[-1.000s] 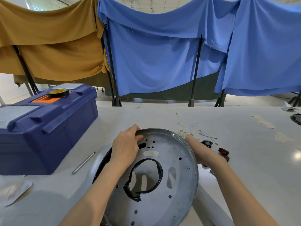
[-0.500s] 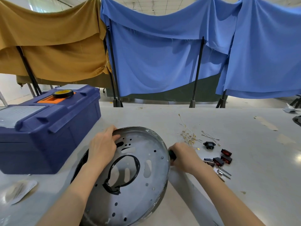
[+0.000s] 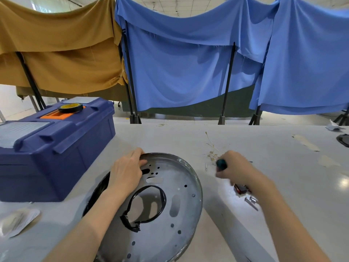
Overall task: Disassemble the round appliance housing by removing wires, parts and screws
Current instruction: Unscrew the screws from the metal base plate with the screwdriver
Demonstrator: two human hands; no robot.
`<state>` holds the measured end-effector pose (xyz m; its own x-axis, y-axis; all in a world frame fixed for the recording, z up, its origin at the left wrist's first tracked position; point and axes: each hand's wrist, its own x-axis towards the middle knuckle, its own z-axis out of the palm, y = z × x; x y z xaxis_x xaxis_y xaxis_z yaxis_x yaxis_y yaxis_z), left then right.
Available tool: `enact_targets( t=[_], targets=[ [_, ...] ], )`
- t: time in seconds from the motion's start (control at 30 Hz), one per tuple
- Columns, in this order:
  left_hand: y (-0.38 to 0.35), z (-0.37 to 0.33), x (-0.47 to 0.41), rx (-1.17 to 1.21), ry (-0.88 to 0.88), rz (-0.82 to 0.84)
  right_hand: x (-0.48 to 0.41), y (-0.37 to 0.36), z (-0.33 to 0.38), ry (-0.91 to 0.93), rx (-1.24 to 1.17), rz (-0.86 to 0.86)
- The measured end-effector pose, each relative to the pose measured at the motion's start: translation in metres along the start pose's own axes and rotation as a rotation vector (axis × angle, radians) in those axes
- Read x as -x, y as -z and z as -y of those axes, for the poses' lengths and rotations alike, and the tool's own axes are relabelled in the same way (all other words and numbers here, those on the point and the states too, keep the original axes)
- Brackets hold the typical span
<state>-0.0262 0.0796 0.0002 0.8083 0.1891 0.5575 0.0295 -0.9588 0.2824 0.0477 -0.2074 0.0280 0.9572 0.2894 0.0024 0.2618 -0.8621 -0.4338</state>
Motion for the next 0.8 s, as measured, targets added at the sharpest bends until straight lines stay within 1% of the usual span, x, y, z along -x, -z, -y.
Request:
enact_targets(
  t=[0.1, 0.2, 0.33, 0.43, 0.57, 0.63, 0.73, 0.8],
  targets=[
    [-0.008, -0.008, 0.000, -0.033, -0.035, 0.034, 0.010, 0.031, -0.038, -0.152, 0.061, 0.086],
    [-0.017, -0.017, 0.000, -0.062, -0.103, 0.090, 0.018, 0.041, -0.059, -0.293, 0.159, 0.196],
    [-0.026, -0.031, 0.002, -0.099, -0.159, 0.147, 0.017, 0.035, -0.067, -0.378, 0.175, 0.237],
    [-0.030, -0.041, 0.003, -0.119, -0.191, 0.170, 0.013, 0.027, -0.068, -0.390, 0.162, 0.215],
    [-0.033, -0.051, 0.004, -0.174, -0.217, 0.232, 0.011, 0.026, -0.068, -0.402, 0.117, 0.228],
    [-0.033, -0.054, 0.003, -0.208, -0.218, 0.269, 0.011, 0.031, -0.068, -0.394, 0.099, 0.196],
    [-0.031, -0.058, 0.002, -0.242, -0.203, 0.294, 0.012, 0.041, -0.061, -0.292, 0.029, 0.133],
    [-0.028, -0.060, 0.001, -0.263, -0.184, 0.313, 0.015, 0.046, -0.048, -0.195, -0.088, 0.169]
  ],
)
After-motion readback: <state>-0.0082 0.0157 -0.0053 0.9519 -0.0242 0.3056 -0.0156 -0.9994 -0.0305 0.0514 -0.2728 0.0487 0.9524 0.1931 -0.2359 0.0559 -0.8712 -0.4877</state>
